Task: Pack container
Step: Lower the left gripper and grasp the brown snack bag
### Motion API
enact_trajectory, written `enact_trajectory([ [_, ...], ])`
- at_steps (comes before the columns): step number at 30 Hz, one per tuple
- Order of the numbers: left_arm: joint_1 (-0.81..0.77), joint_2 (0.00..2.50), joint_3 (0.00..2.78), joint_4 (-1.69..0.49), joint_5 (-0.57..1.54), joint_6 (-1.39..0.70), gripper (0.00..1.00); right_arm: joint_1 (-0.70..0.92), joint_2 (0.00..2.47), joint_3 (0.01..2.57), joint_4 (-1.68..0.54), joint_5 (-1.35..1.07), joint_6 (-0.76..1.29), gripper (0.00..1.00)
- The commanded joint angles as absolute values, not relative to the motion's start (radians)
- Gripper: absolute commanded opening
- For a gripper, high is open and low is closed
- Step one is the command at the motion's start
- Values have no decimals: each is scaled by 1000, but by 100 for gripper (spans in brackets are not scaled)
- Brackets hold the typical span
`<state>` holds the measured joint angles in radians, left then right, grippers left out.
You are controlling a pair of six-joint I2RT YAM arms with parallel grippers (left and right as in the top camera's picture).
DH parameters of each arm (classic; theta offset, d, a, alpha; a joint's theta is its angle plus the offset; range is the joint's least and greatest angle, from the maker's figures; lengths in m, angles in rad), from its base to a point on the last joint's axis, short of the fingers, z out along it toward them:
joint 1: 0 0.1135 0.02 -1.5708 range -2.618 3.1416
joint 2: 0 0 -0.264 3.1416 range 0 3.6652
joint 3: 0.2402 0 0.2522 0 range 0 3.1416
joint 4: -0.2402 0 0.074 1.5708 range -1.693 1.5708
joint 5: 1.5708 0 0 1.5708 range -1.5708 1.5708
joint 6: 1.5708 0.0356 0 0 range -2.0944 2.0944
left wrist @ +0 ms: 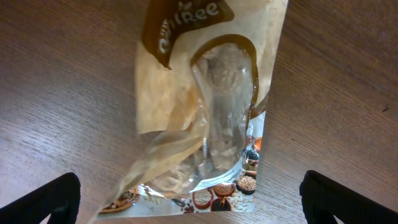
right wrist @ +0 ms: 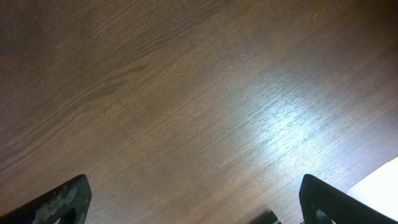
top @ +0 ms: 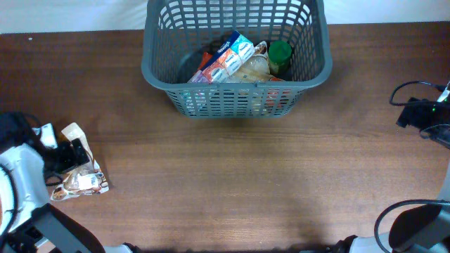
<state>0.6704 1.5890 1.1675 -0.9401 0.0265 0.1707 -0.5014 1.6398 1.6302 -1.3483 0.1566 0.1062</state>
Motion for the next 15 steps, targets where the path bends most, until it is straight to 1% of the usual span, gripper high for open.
enact_trajectory([
  [1, 688, 1570, 1168, -934, 109, 252, 99, -505, 1634, 1626, -1345, 169, 113, 99],
  [8, 687, 1589, 1165, -908, 136, 262, 99, -505, 1634, 1626, -1345, 169, 113, 99],
  [15, 687, 1678, 1164, -904, 136, 264, 99, -505, 1634, 1626, -1345, 169, 113, 99],
])
